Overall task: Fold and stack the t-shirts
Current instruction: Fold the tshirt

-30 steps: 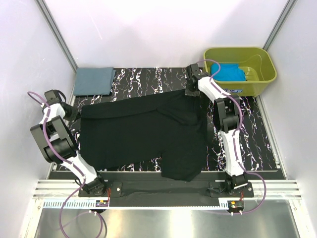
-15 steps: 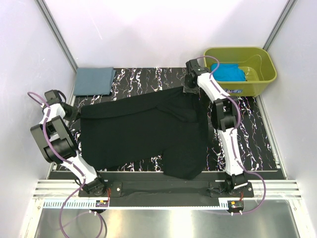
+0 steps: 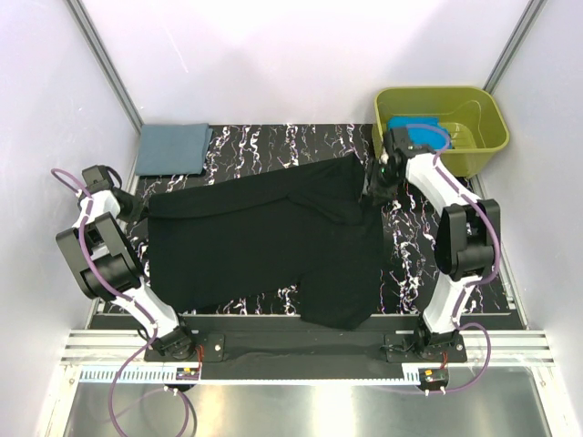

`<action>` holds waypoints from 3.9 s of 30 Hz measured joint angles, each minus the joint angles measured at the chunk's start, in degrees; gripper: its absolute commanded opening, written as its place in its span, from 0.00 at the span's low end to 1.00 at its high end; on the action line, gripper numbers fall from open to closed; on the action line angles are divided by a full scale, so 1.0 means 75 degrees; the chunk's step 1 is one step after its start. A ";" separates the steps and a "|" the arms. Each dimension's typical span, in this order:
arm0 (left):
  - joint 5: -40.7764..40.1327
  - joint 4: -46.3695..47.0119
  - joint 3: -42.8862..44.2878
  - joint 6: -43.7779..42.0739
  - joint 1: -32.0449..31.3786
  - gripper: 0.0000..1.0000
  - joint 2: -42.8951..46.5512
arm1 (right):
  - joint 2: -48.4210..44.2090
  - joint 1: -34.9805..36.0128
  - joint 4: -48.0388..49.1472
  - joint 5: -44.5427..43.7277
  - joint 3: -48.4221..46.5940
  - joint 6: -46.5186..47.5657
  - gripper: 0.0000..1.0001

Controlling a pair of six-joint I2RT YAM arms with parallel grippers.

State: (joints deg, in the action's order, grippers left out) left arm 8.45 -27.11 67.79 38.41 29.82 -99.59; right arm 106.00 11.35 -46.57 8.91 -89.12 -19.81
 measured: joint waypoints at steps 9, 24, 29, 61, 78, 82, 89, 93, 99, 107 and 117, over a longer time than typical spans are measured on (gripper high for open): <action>0.0003 -0.0003 -0.0009 -0.0096 0.0000 0.00 0.0000 | 0.0752 -0.0149 0.0542 0.0554 0.0909 0.0006 0.43; 0.0000 -0.0023 -0.0058 -0.0122 0.0000 0.00 0.0000 | 0.0909 -0.0166 0.1107 0.0775 0.1195 -0.0017 0.36; 0.0000 -0.0026 -0.0058 -0.0122 0.0000 0.00 0.0000 | 0.0979 -0.0166 0.1198 0.0781 0.1262 -0.0020 0.32; -0.0006 -0.0047 -0.0058 -0.0187 0.0000 0.00 0.0000 | 0.0831 -0.0169 0.0959 0.0883 0.1137 -0.0536 0.00; -0.0172 -0.0641 0.0504 -0.0551 0.0000 0.00 -0.0198 | -0.0863 -0.0169 -0.0618 0.0886 0.0490 -0.0857 0.00; -0.0198 -0.0694 0.0603 -0.0615 0.0000 0.00 -0.0393 | -0.1174 -0.0169 -0.0877 0.0886 0.0495 -0.0959 0.00; -0.0306 -0.0898 0.0603 -0.0749 0.0003 0.00 -0.0560 | -0.1227 -0.0172 -0.0927 0.0699 0.0498 -0.0933 0.00; -0.0402 -0.0988 0.0600 -0.0799 0.0032 0.00 -0.0560 | -0.1131 -0.0172 -0.0933 0.0694 0.0498 -0.0909 0.00; -0.0455 -0.0994 0.0542 -0.0889 0.0105 0.00 -0.0670 | -0.1075 -0.0172 -0.0988 0.0653 0.0504 -0.0807 0.00; -0.0530 -0.0982 0.0198 -0.0944 0.0105 0.00 -0.0737 | -0.1005 -0.0175 -0.1067 0.0344 0.0522 -0.0580 0.00; -0.0539 -0.0903 0.0143 -0.0927 0.0114 0.00 -0.0918 | -0.0880 -0.0175 -0.1134 0.0379 0.1067 -0.0481 0.00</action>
State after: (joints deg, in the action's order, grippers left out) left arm 4.40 -33.89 68.86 31.46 30.68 -106.48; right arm 99.39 10.04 -55.07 11.75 -81.12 -23.42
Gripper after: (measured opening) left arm 0.009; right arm 0.011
